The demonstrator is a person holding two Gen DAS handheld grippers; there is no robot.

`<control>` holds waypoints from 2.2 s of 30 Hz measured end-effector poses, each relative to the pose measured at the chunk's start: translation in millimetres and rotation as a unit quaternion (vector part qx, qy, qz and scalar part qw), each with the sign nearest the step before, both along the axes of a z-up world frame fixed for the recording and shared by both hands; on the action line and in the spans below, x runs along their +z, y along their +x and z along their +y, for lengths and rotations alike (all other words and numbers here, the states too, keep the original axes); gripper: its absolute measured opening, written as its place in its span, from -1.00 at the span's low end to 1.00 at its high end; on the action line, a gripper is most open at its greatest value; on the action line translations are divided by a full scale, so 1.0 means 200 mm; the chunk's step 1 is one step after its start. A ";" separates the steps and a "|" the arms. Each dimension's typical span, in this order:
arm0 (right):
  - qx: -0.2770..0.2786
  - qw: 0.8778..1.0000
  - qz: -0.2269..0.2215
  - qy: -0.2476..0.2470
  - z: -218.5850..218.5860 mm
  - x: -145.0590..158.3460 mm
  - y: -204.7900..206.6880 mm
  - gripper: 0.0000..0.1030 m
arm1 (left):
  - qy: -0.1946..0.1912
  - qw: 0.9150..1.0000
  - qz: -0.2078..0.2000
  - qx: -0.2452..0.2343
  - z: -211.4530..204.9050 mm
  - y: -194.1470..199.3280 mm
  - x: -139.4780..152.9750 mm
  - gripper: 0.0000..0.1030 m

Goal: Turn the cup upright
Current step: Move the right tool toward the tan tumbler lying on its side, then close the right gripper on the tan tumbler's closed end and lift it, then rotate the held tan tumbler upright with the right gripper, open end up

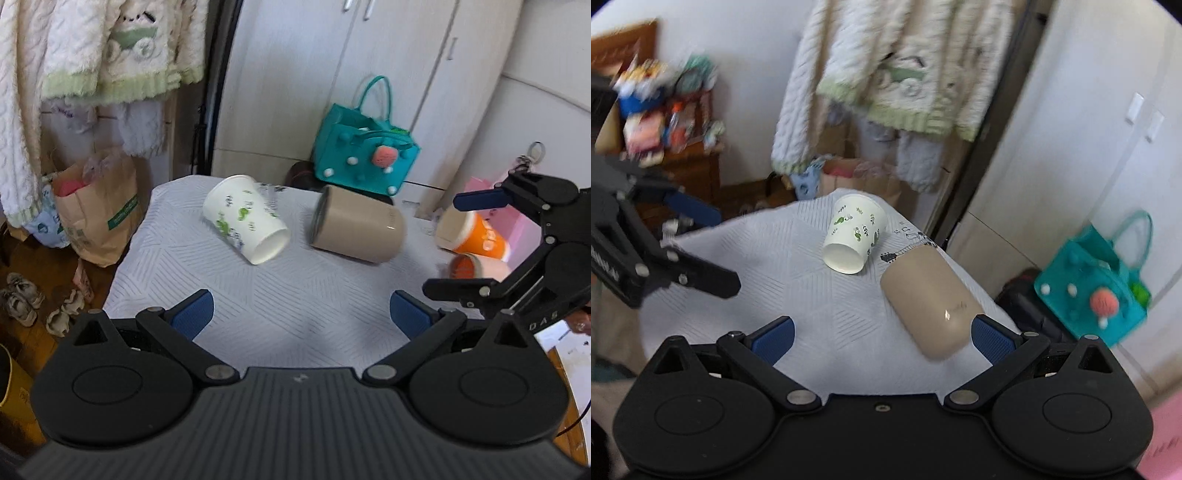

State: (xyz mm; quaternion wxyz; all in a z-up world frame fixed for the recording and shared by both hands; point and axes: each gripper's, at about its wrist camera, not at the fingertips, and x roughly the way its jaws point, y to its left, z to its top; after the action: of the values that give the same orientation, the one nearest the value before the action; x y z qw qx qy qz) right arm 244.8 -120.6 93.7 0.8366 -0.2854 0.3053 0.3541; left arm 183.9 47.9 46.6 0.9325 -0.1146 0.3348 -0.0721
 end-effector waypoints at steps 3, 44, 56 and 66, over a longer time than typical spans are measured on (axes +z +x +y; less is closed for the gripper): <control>0.028 0.998 -0.005 -0.049 0.08 -0.05 0.09 1.00 | -0.003 1.000 0.012 0.005 0.02 0.09 -0.03 1.00; -0.111 0.971 0.205 -0.046 0.02 -0.25 0.22 0.64 | -0.066 0.995 0.057 -0.052 0.03 0.18 -0.10 1.00; -0.167 0.958 0.231 0.032 -0.11 -0.19 -0.03 0.61 | -0.105 0.986 0.083 -0.098 -0.15 0.11 -0.11 1.00; -0.185 0.951 0.213 0.125 -0.28 -0.23 -0.10 0.60 | -0.169 0.971 0.068 -0.155 -0.30 0.13 -0.15 1.00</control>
State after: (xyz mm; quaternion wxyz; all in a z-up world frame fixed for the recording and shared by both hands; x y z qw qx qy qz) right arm 224.2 -177.0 47.2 0.8321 -0.0348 0.4770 0.2809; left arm 209.7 -12.0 17.3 0.8517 -0.2221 0.3945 -0.2639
